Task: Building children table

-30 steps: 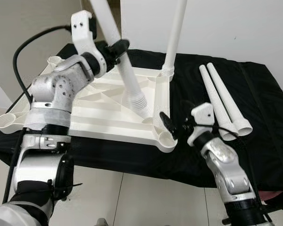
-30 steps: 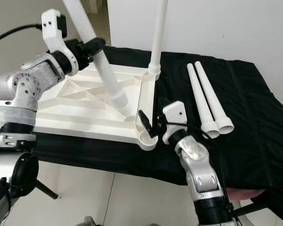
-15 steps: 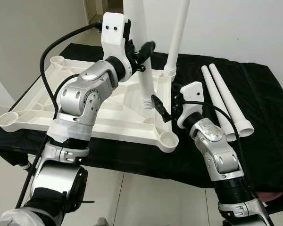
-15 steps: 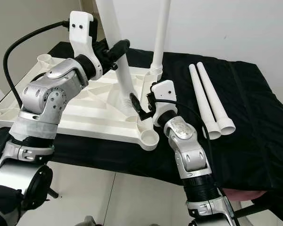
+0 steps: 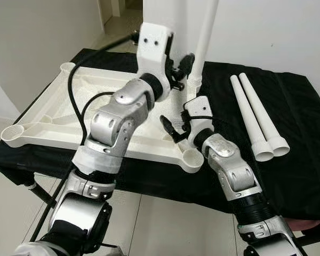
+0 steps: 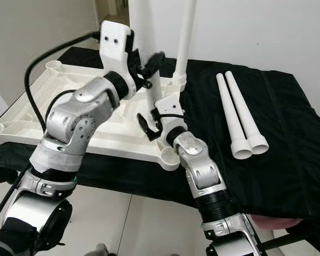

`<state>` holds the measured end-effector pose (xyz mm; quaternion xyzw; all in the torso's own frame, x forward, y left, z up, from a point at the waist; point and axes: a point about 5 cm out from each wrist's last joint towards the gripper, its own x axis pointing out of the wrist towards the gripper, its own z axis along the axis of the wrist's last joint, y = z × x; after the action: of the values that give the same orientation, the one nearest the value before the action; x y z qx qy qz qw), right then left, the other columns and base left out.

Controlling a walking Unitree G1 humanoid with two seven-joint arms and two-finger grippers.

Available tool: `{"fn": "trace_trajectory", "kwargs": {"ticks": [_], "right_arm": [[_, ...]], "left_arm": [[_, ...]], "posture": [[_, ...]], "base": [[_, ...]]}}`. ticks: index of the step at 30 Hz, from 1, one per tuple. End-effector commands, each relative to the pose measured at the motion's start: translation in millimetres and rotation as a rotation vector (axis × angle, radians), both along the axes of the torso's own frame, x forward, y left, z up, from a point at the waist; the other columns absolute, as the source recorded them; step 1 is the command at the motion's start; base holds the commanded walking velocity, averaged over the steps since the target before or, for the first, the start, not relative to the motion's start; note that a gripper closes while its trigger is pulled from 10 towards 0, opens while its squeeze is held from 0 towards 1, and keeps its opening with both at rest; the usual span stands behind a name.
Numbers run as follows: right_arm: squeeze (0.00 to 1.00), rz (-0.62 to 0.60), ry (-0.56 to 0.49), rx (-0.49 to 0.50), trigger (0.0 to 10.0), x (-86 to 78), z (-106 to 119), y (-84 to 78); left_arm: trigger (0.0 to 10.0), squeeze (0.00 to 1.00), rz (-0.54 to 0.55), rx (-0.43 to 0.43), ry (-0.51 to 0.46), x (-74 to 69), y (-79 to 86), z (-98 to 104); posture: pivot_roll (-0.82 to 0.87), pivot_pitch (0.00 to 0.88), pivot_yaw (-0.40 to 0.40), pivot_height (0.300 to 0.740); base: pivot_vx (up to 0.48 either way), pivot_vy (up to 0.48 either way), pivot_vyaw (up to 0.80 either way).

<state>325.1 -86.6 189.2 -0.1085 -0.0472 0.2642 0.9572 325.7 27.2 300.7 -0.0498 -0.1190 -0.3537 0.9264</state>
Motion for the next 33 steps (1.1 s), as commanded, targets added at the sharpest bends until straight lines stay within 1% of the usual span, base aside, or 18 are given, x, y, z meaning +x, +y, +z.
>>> {"fn": "trace_trajectory", "kwargs": {"ticks": [1,3,6,10,14,15,25,33], "right_arm": [[0.0,0.018,0.014,-0.011,10.0,0.8,-1.7,4.5],[0.0,0.018,0.013,-0.024,10.0,2.6,-2.9,6.0],[0.0,0.009,0.004,-0.028,10.0,4.5,-2.1,6.3],[0.0,-0.034,-0.028,-0.025,10.0,12.3,3.4,4.4],[0.0,-0.043,-0.038,-0.022,10.0,14.4,6.0,4.4],[0.0,-0.049,-0.049,-0.008,10.0,16.0,9.1,4.3],[0.0,-0.048,-0.075,0.023,10.0,18.7,14.3,7.3],[0.0,-0.051,-0.096,0.034,10.0,20.3,19.0,6.8]], "left_arm": [[10.0,0.0,-0.025,-0.004,-0.032,-6.0,-5.0,6.2],[10.0,0.0,-0.035,-0.004,-0.037,-8.5,-9.7,6.6],[10.0,0.0,-0.042,-0.003,-0.039,-9.8,-12.0,6.7],[10.0,0.0,-0.056,-0.002,-0.04,-14.1,-17.2,6.4],[10.0,0.0,-0.059,0.0,-0.039,-14.6,-17.9,6.1],[10.0,0.0,-0.06,0.0,-0.038,-15.0,-18.7,5.9],[10.0,0.0,-0.054,0.006,-0.029,-16.2,-20.6,2.3],[10.0,0.0,-0.052,0.008,-0.028,-15.9,-21.2,2.2]], "posture": [[-0.02,0.0,-0.01,0.74],[-0.02,0.0,-0.01,0.74],[-0.02,0.0,-0.01,0.74],[-0.02,0.0,-0.012,0.74],[-0.02,0.0,-0.012,0.74],[-0.02,0.0,-0.012,0.74],[-0.02,0.0,-0.013,0.74],[-0.02,0.0,-0.01,0.74]], "base": [[0.0,0.0,0.0],[0.0,0.0,0.0],[0.0,0.0,0.0],[0.0,0.0,0.0],[0.0,0.0,0.0],[0.0,0.0,0.0],[0.0,0.0,0.0],[0.0,0.0,0.0]]}}
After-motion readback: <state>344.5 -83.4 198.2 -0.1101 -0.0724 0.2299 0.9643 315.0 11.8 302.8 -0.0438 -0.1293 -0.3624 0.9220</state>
